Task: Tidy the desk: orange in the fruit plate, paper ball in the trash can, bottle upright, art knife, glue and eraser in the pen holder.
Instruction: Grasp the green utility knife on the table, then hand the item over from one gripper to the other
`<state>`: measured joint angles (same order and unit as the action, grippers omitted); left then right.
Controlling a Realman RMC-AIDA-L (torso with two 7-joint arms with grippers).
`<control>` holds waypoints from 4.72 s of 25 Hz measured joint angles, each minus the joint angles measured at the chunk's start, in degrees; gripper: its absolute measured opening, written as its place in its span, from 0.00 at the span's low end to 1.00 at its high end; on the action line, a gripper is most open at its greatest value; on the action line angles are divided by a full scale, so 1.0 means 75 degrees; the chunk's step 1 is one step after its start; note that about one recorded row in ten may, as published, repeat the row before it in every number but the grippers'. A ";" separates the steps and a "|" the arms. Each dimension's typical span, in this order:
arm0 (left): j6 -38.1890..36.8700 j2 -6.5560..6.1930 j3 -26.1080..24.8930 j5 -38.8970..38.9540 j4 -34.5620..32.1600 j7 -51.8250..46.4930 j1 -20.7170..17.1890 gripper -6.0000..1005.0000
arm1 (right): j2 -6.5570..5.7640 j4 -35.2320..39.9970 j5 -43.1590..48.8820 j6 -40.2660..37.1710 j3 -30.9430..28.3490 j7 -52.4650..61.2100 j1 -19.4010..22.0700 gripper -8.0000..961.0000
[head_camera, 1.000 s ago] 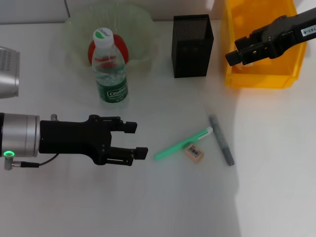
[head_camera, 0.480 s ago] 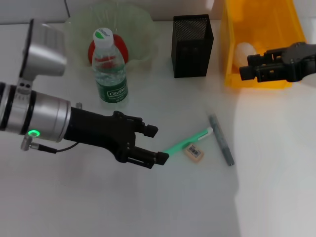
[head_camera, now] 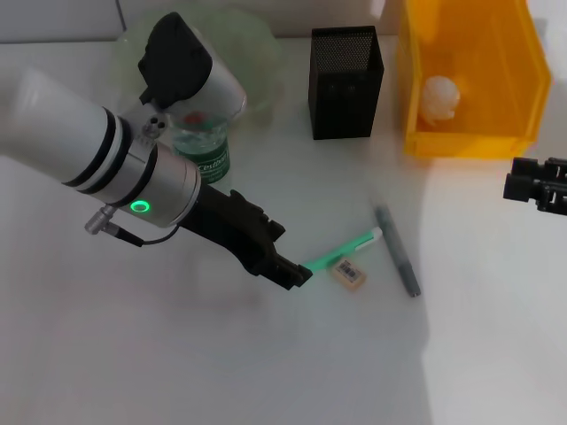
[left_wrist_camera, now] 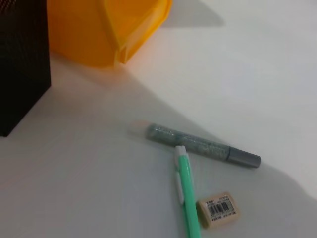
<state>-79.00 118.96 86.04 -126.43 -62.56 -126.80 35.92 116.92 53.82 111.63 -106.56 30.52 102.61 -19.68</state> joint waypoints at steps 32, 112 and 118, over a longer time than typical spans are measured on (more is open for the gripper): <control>0.0692 0.0028 0.3243 -0.2099 -0.1580 -0.3827 0.0609 0.78 | -0.0102 -0.1246 -0.0014 0.0027 -0.0288 -0.0758 0.0108 0.59; 0.0813 -0.0034 0.1504 -0.1356 -0.2963 -0.1702 -0.0510 0.12 | -0.0707 -0.1723 -0.0015 -0.1126 -0.2082 -0.1988 0.0280 0.59; -0.0885 -0.0054 -0.0360 0.0543 -0.2396 0.0781 -0.0420 0.13 | -0.0885 -0.0799 0.0162 -0.2276 -0.2284 -0.2220 0.0302 0.59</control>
<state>-85.64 118.56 83.33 -122.36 -80.53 -120.95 32.77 110.28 47.83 112.85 -123.63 13.39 85.96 -17.42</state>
